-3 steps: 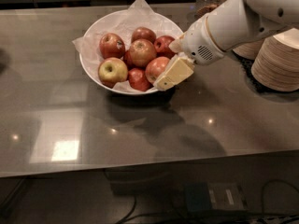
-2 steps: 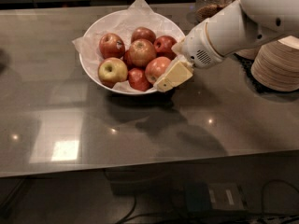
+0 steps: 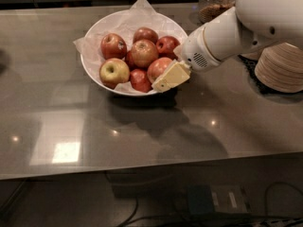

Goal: Pick apple from white bowl

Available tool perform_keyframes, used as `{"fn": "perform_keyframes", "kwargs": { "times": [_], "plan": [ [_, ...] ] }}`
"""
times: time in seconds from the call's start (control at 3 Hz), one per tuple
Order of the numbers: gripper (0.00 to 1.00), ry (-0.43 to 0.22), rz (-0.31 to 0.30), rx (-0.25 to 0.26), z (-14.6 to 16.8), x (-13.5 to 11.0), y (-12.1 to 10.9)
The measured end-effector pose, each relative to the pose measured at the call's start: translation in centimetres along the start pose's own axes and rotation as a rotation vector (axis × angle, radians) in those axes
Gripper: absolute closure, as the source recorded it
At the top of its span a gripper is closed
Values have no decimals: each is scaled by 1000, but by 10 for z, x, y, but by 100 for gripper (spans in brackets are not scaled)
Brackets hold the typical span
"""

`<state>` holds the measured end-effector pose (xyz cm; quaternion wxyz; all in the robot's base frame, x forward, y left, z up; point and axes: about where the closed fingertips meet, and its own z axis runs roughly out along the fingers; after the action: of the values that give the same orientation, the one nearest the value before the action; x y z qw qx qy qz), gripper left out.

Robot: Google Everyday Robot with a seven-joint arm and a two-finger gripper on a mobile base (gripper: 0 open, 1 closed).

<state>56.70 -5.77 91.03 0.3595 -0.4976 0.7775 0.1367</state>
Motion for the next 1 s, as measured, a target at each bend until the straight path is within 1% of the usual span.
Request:
{"fn": "perform_keyframes", "kwargs": {
  "times": [0.67, 1.0],
  "plan": [
    [27, -38, 54, -35, 6, -6, 0],
    [26, -35, 81, -55, 12, -4, 0]
  ]
}}
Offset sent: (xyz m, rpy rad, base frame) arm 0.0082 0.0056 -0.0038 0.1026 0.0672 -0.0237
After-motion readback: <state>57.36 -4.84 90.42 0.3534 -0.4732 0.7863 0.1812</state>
